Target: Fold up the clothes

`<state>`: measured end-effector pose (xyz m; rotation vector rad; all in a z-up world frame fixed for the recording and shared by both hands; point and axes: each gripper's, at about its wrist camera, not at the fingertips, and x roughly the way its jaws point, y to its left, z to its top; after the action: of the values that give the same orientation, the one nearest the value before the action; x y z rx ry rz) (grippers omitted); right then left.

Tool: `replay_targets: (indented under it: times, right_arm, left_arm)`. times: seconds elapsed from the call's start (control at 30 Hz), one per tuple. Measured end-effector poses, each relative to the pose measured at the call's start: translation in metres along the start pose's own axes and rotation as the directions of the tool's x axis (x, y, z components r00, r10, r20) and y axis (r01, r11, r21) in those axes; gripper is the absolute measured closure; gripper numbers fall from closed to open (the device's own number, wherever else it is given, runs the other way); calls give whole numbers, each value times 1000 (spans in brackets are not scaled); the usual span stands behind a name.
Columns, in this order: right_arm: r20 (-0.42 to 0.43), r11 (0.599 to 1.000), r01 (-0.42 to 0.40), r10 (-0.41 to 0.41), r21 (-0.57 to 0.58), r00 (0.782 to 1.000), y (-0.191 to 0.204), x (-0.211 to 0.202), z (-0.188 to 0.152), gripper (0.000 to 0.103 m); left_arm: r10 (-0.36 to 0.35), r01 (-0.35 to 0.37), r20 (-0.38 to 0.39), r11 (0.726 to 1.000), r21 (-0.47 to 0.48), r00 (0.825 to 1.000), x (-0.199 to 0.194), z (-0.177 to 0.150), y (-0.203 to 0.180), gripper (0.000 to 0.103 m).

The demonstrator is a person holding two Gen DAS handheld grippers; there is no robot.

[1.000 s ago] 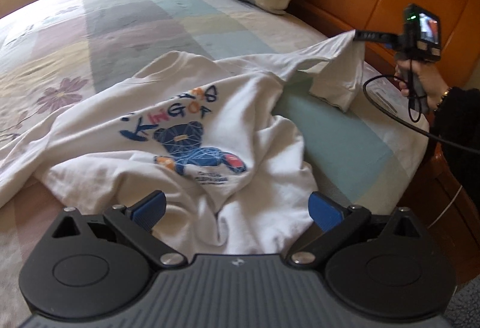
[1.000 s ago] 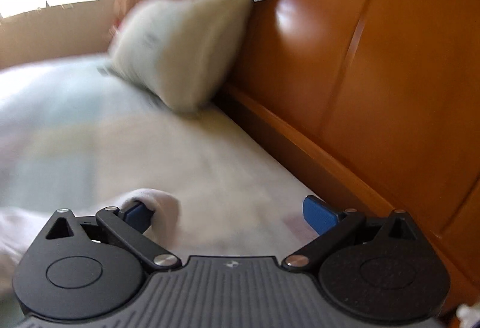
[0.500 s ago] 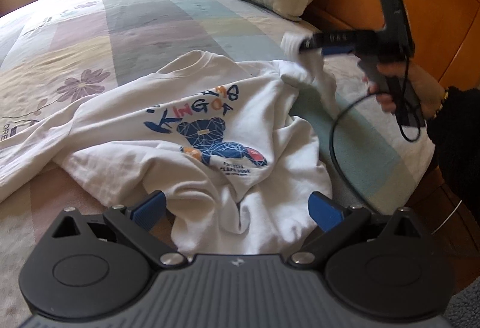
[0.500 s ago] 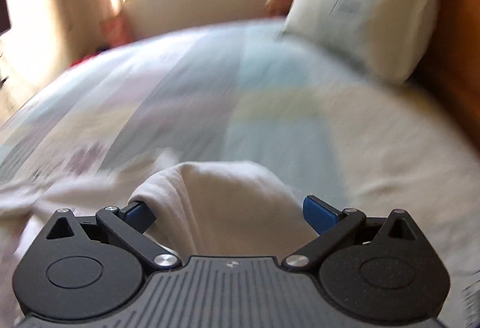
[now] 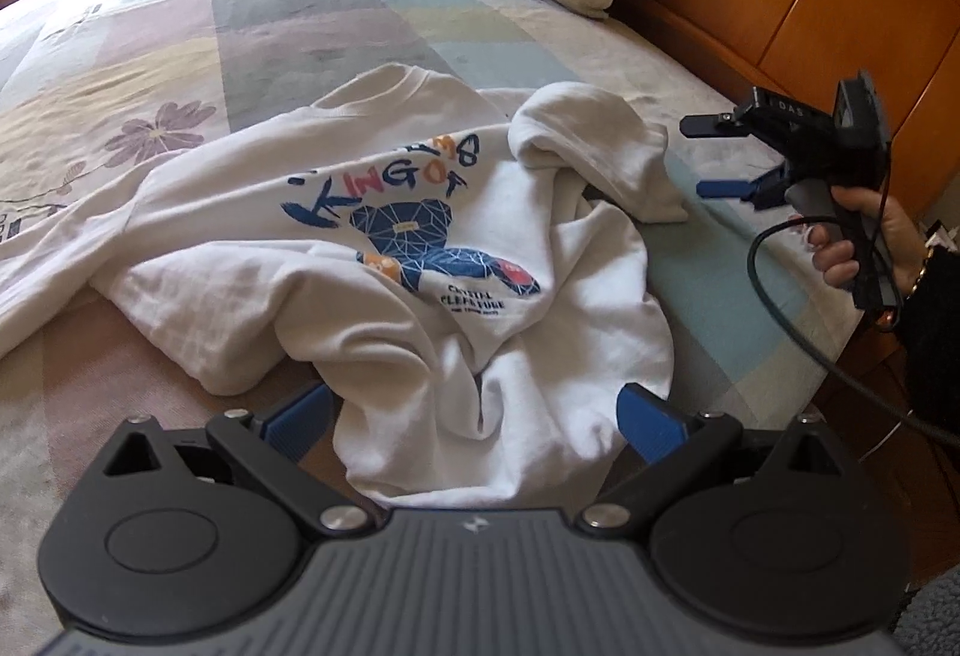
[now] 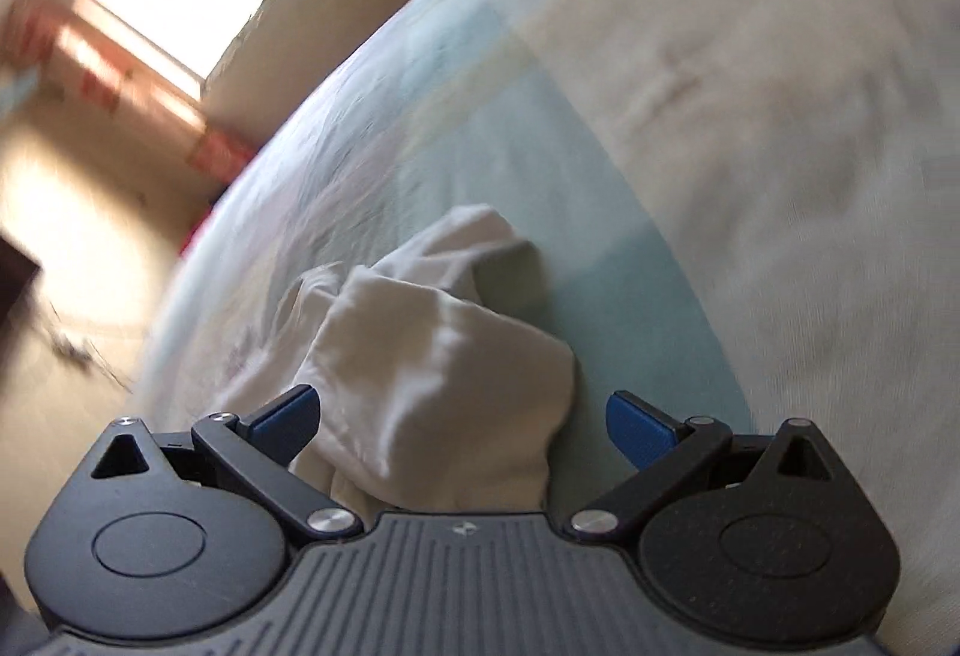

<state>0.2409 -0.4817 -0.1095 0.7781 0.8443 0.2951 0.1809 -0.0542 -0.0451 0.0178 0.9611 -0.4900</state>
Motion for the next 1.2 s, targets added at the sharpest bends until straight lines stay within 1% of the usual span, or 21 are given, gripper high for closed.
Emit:
replay_targets:
  times: [0.07,0.13,0.27,0.4,0.47,0.57,0.63,0.73,0.9,1.0,1.07,1.1,1.17,1.2]
  right_arm:
    - [12,996,-63,63,59,998,-11,7,-3,0]
    - [48,994,-92,89,65,995,-14,12,-1,0]
    - [103,998,-63,61,15,993,-12,26,20,0]
    - [97,995,-99,97,21,991,-15,47,44,0]
    - [77,993,-120,119,15,990,-12,56,49,0]
    - [-31,983,-178,176,-53,984,0,63,41,0]
    - [-86,977,-187,179,-98,980,8,60,31,0]
    - [-132,975,-187,171,-120,976,10,43,13,0]
    - [-160,966,-245,230,-81,960,1,1,-13,0]
    - [-130,975,-216,207,-53,970,-8,-5,-15,0]
    - [-75,974,-223,221,-29,972,-14,-10,-10,0]
    - [-48,977,-211,210,-30,977,-12,-9,-7,0]
    - [8,986,-154,155,-63,988,-6,-5,4,0]
    - [31,987,-136,139,-80,990,-3,-2,11,0]
  left_arm:
    - [1,-1,-4,1000,2,1000,0,0,-1,2]
    - [9,-8,-9,1000,2,1000,0,0,-2,2]
    - [26,-26,-14,1000,5,1000,-1,0,-2,2]
    - [35,-35,-23,999,3,999,0,-2,-3,2]
    - [37,-37,-27,999,2,999,0,-4,-3,2]
    - [40,-40,-30,999,-1,999,0,-5,-2,2]
    - [41,-41,-31,999,-1,999,0,-6,-1,2]
    - [40,-40,-30,999,-6,999,-1,-7,1,2]
    - [29,-30,-34,999,-11,999,4,-9,2,2]
    - [28,-28,-42,1000,-7,999,8,-10,-2,2]
    - [27,-27,-44,1000,3,999,9,-11,-6,2]
    - [24,-24,-42,1000,10,999,8,-11,-8,2]
    - [22,-21,-39,1000,19,999,4,-12,-10,2]
    - [23,-22,-37,1000,20,999,2,-13,-11,2]
